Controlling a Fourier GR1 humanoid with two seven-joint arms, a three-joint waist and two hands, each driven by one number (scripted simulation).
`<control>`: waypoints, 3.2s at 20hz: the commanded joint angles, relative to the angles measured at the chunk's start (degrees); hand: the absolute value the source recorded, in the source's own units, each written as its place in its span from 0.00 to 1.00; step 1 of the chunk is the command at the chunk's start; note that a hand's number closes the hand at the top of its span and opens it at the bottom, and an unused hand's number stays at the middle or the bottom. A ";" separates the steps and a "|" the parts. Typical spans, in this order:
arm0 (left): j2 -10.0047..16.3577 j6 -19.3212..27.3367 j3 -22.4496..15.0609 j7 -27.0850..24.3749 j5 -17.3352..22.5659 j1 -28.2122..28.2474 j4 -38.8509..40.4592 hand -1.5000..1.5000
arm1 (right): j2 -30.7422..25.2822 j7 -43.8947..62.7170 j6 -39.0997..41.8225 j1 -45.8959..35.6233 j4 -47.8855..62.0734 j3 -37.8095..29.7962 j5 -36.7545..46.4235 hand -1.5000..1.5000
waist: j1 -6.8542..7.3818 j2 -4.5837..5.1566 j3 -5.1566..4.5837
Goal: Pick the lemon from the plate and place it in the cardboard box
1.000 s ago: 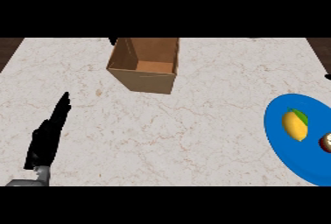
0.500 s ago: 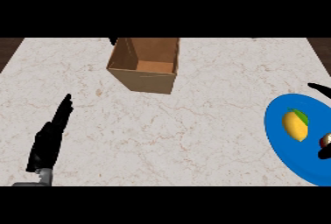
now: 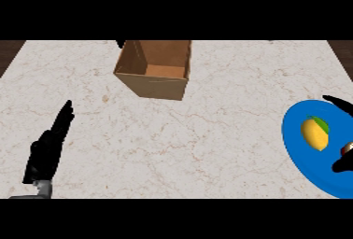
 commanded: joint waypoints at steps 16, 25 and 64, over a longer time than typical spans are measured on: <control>-3.98 -4.12 4.12 -0.42 -4.15 0.94 0.00 0.50 | 7.74 -6.09 1.36 -1.23 4.65 -5.20 11.06 0.00 | 0.02 0.00 0.00; -4.38 -4.49 6.02 -1.17 -5.09 -2.12 2.21 0.50 | 9.73 -4.58 3.38 -1.25 2.83 -3.67 14.25 0.00 | -0.13 -0.01 -0.01; -7.13 -6.66 2.81 0.13 -6.77 -5.31 1.76 0.50 | 11.83 -65.32 -9.36 -54.23 52.17 -2.63 15.90 1.00 | 5.05 1.52 0.09</control>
